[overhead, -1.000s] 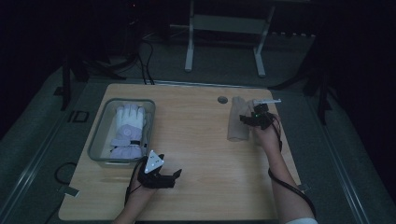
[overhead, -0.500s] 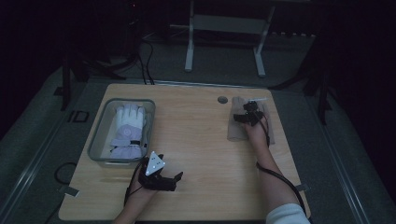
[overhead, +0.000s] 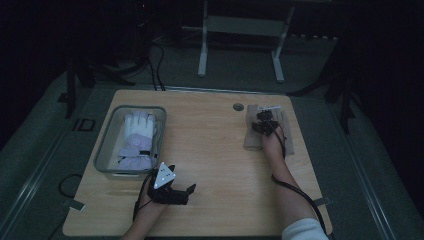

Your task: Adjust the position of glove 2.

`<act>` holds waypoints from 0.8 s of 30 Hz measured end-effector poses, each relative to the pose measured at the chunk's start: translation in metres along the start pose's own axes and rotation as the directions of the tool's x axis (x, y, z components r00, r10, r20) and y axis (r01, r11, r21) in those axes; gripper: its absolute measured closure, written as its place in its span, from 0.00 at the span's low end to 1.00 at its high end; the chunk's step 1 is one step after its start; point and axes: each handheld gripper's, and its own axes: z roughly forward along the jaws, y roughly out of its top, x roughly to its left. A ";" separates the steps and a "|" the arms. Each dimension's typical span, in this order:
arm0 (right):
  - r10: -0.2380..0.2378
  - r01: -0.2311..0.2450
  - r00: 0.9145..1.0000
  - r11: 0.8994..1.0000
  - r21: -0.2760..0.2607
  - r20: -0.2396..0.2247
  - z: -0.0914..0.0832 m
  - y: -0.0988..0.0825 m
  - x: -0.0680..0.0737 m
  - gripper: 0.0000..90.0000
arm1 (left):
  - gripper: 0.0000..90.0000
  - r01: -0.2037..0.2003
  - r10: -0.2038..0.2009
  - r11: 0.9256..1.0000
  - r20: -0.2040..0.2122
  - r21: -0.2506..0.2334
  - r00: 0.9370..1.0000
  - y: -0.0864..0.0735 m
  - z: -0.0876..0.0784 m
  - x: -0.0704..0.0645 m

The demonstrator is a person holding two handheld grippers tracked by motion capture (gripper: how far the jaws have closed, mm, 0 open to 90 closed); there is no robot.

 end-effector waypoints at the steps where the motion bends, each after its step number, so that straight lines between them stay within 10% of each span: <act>1: 0.007 -0.007 1.000 1.000 -0.001 -0.002 -0.001 0.000 0.000 0.87 | 0.02 0.000 0.000 1.000 0.000 0.000 1.000 0.000 0.000 0.000; 9: 0.068 -0.069 0.996 0.997 -0.015 -0.061 -0.017 0.008 0.005 0.88 | 0.02 0.007 -0.007 1.000 0.001 0.007 1.000 -0.001 0.002 0.001; 24: 0.046 -0.067 0.987 0.988 -0.139 -0.151 -0.078 0.024 0.041 0.88 | 0.02 -0.018 0.018 1.000 -0.024 0.007 1.000 -0.002 0.003 -0.002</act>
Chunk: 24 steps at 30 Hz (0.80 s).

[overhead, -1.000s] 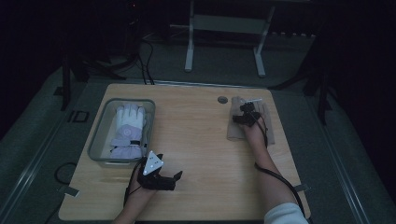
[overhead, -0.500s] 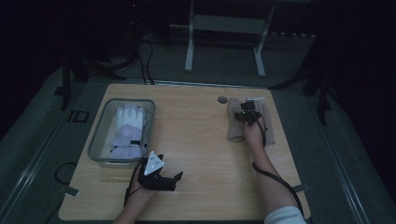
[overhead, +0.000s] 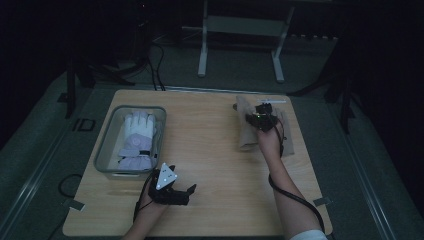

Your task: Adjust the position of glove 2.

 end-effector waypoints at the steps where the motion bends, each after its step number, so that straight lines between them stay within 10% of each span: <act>1: -0.007 0.007 1.000 1.000 -0.011 -0.008 -0.004 0.002 0.005 0.88 | 0.02 0.002 -0.002 1.000 0.002 0.000 1.000 0.000 0.000 0.000; 13: -0.005 -0.002 0.997 0.994 -0.107 -0.071 -0.037 0.005 0.048 0.88 | 0.02 0.017 -0.017 1.000 -0.006 -0.015 1.000 0.001 -0.006 0.002; 24: 0.012 -0.026 0.993 0.992 -0.122 -0.118 -0.042 -0.043 0.080 0.88 | 0.02 0.011 -0.012 1.000 -0.005 -0.015 1.000 0.001 -0.004 0.003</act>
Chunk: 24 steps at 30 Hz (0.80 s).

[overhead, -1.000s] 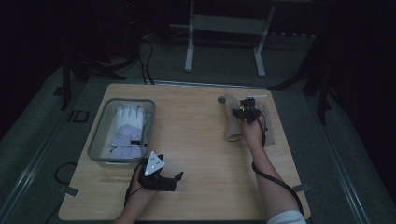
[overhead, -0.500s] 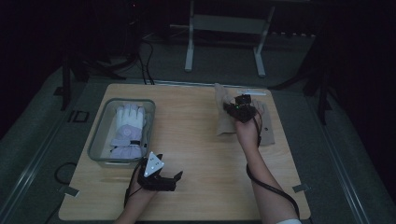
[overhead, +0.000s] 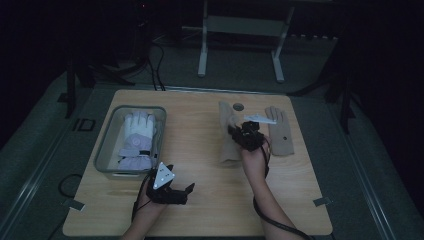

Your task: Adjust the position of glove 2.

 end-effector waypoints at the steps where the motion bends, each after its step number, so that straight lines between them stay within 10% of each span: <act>1: 0.007 -0.007 1.000 1.000 0.012 -0.003 0.003 -0.007 0.002 0.88 | 0.02 -0.004 0.004 1.000 0.001 0.002 1.000 0.000 0.000 0.000; 15: 0.022 -0.029 0.999 0.977 0.209 0.037 0.042 -0.079 0.006 0.86 | 0.02 -0.010 0.010 1.000 0.006 0.003 1.000 0.001 0.001 -0.002; 24: -0.141 0.132 0.990 0.965 0.226 0.025 0.045 -0.083 0.016 0.49 | 0.02 -0.011 0.011 1.000 0.004 0.003 1.000 0.001 0.001 -0.003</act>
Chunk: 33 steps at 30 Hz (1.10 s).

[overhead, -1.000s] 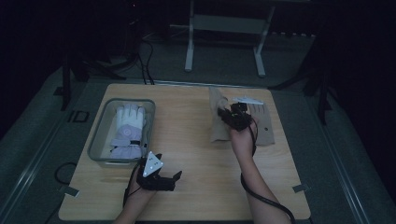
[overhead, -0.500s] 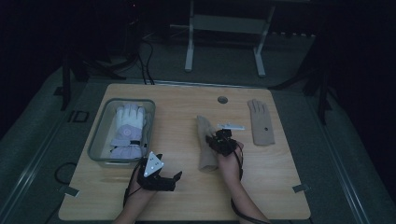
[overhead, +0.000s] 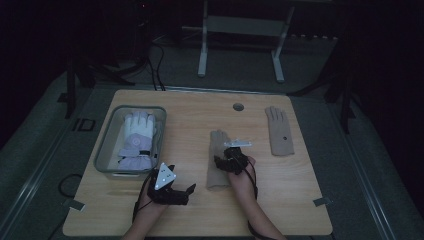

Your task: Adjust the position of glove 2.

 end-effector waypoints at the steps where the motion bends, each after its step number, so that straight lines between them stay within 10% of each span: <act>1: 0.000 0.000 1.000 1.000 0.000 0.000 0.000 0.000 0.000 0.49 | 0.02 -0.001 0.001 1.000 0.000 0.002 1.000 0.000 0.000 0.000; 6: -0.123 0.122 0.992 0.992 0.021 0.019 0.003 -0.001 0.009 0.39 | 0.02 -0.003 0.003 1.000 0.002 0.003 1.000 0.000 0.000 0.000; 14: -0.094 0.094 0.994 0.996 -0.008 -0.054 -0.014 0.008 -0.004 0.38 | 0.02 0.005 -0.005 1.000 0.002 -0.001 1.000 0.000 0.000 0.001; 20: -0.056 0.053 0.996 0.997 -0.049 -0.064 -0.039 0.020 -0.039 0.49 | 0.02 0.007 -0.007 1.000 0.005 0.000 1.000 -0.001 0.000 0.001; 33: -0.010 0.016 0.998 0.996 -0.087 0.069 -0.070 0.022 -0.108 0.52 | 0.02 0.026 -0.026 1.000 0.012 -0.001 1.000 -0.002 0.001 0.003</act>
